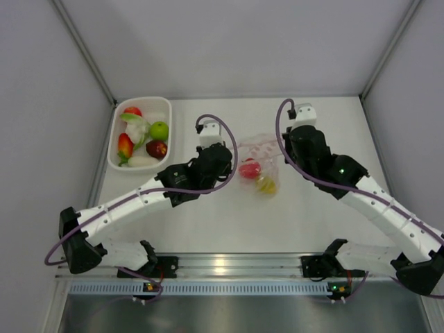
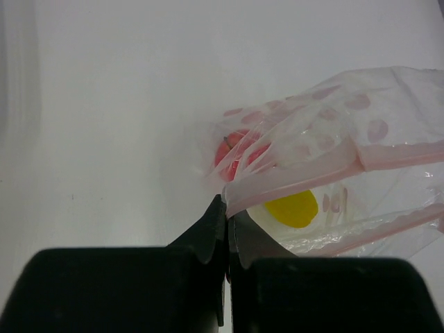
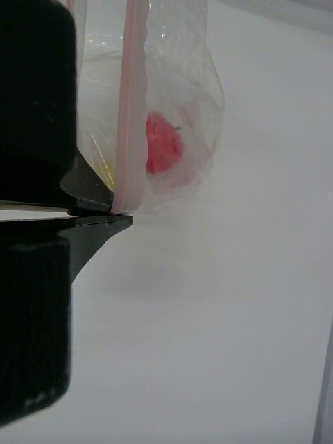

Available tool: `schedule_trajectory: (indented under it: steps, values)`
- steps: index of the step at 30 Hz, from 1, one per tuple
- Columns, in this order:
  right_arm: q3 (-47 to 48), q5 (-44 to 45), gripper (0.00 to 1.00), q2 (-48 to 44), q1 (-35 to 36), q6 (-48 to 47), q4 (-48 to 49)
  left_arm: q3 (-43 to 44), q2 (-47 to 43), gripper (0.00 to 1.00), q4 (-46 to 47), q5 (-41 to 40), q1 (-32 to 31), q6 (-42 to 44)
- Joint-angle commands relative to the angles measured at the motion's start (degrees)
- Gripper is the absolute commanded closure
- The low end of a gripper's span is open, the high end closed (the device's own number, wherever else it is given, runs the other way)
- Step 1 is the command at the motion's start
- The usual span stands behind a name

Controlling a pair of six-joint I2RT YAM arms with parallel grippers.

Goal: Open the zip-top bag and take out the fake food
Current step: Pick up the fake fruit from the zipper food storage bag.

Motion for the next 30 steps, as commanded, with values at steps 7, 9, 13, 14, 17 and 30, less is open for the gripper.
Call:
schedule_trajectory:
  steps: [7, 9, 13, 14, 17, 30]
  values:
    - [14.47, 16.19, 1.00, 1.89, 4.73, -2.62, -14.59, -1.20, 1.06, 1.00, 5.47, -0.63, 4.80, 4.30]
    - [15.88, 16.81, 1.00, 3.83, 8.77, -1.05, -16.27, -1.90, 2.63, 1.00, 8.05, 4.30, 5.85, 5.02]
    - [15.63, 21.98, 1.00, 10.85, 16.42, 3.61, -20.32, -4.53, 3.96, 1.00, 9.90, 5.45, 8.22, 3.53]
    - [15.45, 22.35, 1.00, 11.91, 18.26, 4.75, -21.46, -5.67, 3.70, 1.00, 11.38, 6.59, 8.75, 3.00]
    - [14.48, 22.44, 1.00, 14.47, 20.64, 7.57, -21.55, -10.24, 2.39, 1.00, 12.89, 9.84, 11.65, 1.68]
    - [15.53, 7.42, 0.90, 9.20, 17.40, 2.75, -8.55, -14.04, -12.55, 1.00, 17.90, 24.52, 14.12, 0.54]
